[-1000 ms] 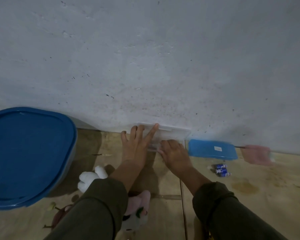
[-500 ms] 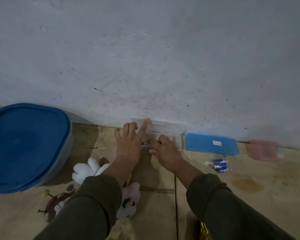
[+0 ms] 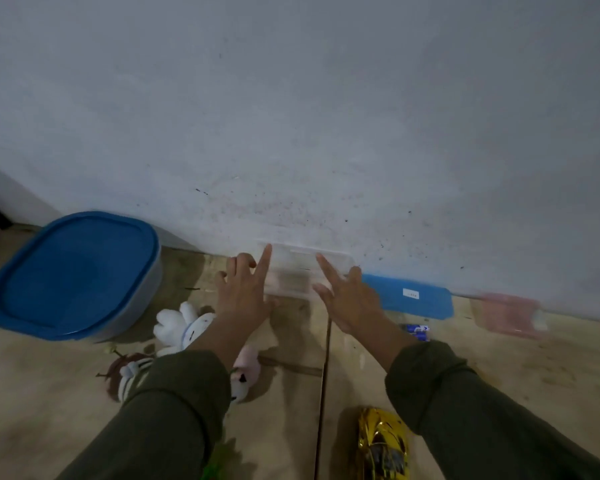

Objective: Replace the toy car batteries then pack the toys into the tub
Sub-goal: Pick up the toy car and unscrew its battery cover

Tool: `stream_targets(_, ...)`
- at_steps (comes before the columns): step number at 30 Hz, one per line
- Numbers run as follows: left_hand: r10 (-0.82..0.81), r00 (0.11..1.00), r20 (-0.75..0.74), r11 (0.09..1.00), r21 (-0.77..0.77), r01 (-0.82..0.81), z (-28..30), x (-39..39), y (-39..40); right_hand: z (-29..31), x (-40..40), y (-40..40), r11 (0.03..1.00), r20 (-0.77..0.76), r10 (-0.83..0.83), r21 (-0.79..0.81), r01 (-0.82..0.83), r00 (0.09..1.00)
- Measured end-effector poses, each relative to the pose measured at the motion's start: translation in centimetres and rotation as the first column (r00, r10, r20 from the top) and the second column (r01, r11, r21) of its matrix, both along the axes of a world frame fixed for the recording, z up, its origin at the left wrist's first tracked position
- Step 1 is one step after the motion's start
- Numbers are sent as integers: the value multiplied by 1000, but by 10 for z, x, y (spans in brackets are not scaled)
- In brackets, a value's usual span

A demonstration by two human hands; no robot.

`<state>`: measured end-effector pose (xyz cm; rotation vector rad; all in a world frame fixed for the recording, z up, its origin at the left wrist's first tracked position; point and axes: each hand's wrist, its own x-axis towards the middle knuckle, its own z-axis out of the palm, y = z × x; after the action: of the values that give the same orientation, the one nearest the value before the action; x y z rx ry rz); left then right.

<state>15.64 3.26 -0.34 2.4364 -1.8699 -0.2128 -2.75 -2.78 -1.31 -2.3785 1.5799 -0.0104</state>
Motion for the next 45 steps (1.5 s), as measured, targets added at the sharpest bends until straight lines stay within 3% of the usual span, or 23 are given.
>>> stream_targets(4,-12,989,-147,1000,12,14,18,-42,27,15,-53,31,982,46,-167,93,162,985)
stream_targets(8,-134,962,-237,990,12,141,18,-94,59,12,-109,91,932,53,-355,91,350,933)
stream_targets(13,-293,891,-347,938,77,338,4,-149,105,0,-161,177,824,-67,-541,161,544,839)
stream_targets(17,-313,867,-388,906,151,394,-9,-178,147,-19,-180,228,785,-140,-590,129,606,795)
stream_targets(21,-274,875,-400,859,306,409,-17,-199,178,-33,-187,246,799,-173,-568,117,590,804)
stream_targets(26,-230,917,-325,874,346,342,-22,-217,183,-44,-191,244,833,-156,-500,183,522,852)
stream_targets(29,-183,947,-265,880,386,278,-18,-224,185,-47,-197,244,888,-169,-427,108,448,888)
stream_targets(34,-24,946,-324,904,397,159,-19,-233,188,-45,-205,238,936,-195,-346,-2,352,918)
stream_targets(39,18,943,-331,918,378,115,-20,-238,188,-40,-203,230,962,-129,-273,-54,268,953)
stream_targets(42,68,878,-474,945,314,96,-21,-231,190,-27,-191,220,984,38,-177,-31,178,984)
stream_targets(45,159,691,-705,965,260,44,-8,-221,188,-15,-175,202,995,141,-96,42,91,985)
